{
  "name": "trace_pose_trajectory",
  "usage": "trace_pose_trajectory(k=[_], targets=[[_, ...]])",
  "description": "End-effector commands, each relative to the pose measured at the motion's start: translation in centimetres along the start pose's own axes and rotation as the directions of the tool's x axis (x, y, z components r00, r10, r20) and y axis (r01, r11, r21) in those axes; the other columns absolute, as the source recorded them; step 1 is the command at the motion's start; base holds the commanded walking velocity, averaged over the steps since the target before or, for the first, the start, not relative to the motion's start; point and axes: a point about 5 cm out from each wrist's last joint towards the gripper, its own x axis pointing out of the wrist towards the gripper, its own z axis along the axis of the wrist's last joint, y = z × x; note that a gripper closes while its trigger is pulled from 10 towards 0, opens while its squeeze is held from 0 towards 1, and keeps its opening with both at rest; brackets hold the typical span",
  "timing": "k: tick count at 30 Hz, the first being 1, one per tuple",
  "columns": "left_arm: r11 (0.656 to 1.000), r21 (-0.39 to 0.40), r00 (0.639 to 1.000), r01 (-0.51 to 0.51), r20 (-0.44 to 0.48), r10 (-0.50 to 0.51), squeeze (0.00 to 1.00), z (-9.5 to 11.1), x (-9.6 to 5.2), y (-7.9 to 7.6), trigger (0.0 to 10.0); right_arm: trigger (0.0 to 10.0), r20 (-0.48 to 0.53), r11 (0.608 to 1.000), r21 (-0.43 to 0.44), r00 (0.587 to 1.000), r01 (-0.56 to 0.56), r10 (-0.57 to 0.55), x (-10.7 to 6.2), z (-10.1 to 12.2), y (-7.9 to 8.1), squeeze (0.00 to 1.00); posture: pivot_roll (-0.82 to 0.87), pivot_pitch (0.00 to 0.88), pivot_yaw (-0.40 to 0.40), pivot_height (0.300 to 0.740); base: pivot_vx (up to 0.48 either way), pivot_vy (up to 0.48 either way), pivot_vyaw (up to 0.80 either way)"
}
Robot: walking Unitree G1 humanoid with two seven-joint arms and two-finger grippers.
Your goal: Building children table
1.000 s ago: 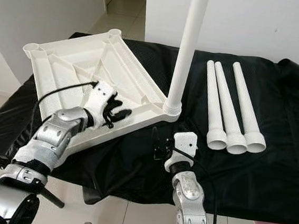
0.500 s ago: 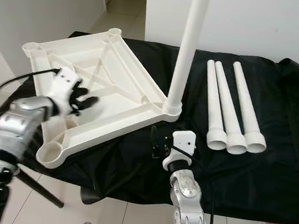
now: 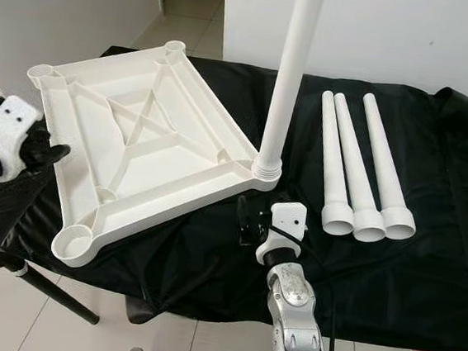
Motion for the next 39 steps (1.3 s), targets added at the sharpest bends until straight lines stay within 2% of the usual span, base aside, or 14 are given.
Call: trace_pose_trajectory(k=[1,4,5,8,10,14,16,20,23,26,35,39], targets=[[0.998,0.040,0.998,0.038,-0.042,-0.036,0.00,-1.0,-0.3,-0.7,10.0,10.0,-0.008,1.000,0.001,1.000,-0.003,0.003,0.1,-0.2,0.0,0.00,-0.03,0.088,0.057,0.740,0.000,0.000,0.00],[0.998,0.045,0.998,0.050,-0.050,-0.048,0.00,-1.2,-0.3,-1.0,10.0,10.0,-0.008,1.000,0.000,1.000,-0.003,0.003,0.1,-0.2,0.0,0.00,-0.03,0.088,0.057,0.740,0.000,0.000,0.00],[0.996,0.047,0.995,0.075,-0.070,-0.071,0.00,-1.8,-0.2,-1.9,10.0,10.0,-0.010,1.000,-0.001,1.000,-0.002,0.002,0.1,-0.2,-0.1,0.00,-0.03,0.087,0.055,0.740,0.000,0.000,0.00],[0.994,0.046,0.993,0.095,-0.079,-0.091,0.00,-2.1,0.0,-2.7,10.0,10.0,-0.011,1.000,-0.002,1.000,-0.002,0.002,0.1,-0.3,-0.1,0.00,-0.04,0.086,0.055,0.740,0.000,0.000,0.00],[0.989,0.044,0.987,0.144,-0.074,-0.140,0.00,-2.2,0.1,-3.9,10.0,10.0,-0.013,1.000,-0.003,1.000,-0.002,0.002,0.0,-0.3,-0.1,0.00,-0.04,0.088,0.056,0.740,0.000,0.000,0.00],[0.983,0.044,0.982,0.178,-0.070,-0.175,0.00,-2.1,0.3,-4.8,10.0,10.0,-0.015,1.000,-0.003,1.000,-0.001,0.001,0.0,-0.4,-0.1,0.00,-0.04,0.087,0.055,0.740,0.000,0.000,0.00],[0.974,0.024,0.973,0.224,-0.071,-0.222,0.00,-2.0,0.6,-5.9,10.0,10.0,-0.017,1.000,-0.004,1.000,-0.001,0.001,0.1,-0.4,-0.1,0.00,-0.04,0.087,0.055,0.740,0.000,0.000,0.00],[0.959,0.005,0.958,0.283,-0.050,-0.283,0.00,-1.4,1.1,-7.8,10.0,10.0,-0.019,1.000,-0.005,1.000,0.004,-0.004,0.1,-0.5,-0.1,0.00,-0.04,0.085,0.057,0.740,0.000,0.000,0.00],[0.957,-0.003,0.956,0.290,-0.048,-0.290,0.00,-1.3,1.1,-8.0,10.0,10.0,-0.019,1.000,-0.004,1.000,0.005,-0.005,0.1,-0.5,-0.1,0.00,-0.04,0.085,0.057,0.740,0.000,0.000,0.00],[0.944,-0.003,0.944,0.329,-0.024,-0.329,0.00,-0.2,1.7,-9.3,10.0,10.0,-0.020,1.000,-0.003,1.000,0.001,-0.001,0.2,-0.5,0.0,0.00,-0.04,0.085,0.059,0.740,0.000,0.000,0.00],[0.925,-0.036,0.926,0.378,0.001,-0.379,0.00,1.4,2.8,-11.6,10.0,10.0,-0.023,1.000,0.001,1.000,0.008,-0.008,0.3,-0.6,0.1,0.00,-0.04,0.082,0.069,0.740,0.000,0.000,0.00],[0.900,-0.034,0.900,0.435,0.028,-0.434,0.00,2.4,3.0,-13.5,10.0,10.0,-0.023,1.000,0.002,1.000,0.012,-0.012,0.4,-0.7,0.1,0.00,-0.04,0.079,0.075,0.740,0.000,0.000,0.00]])
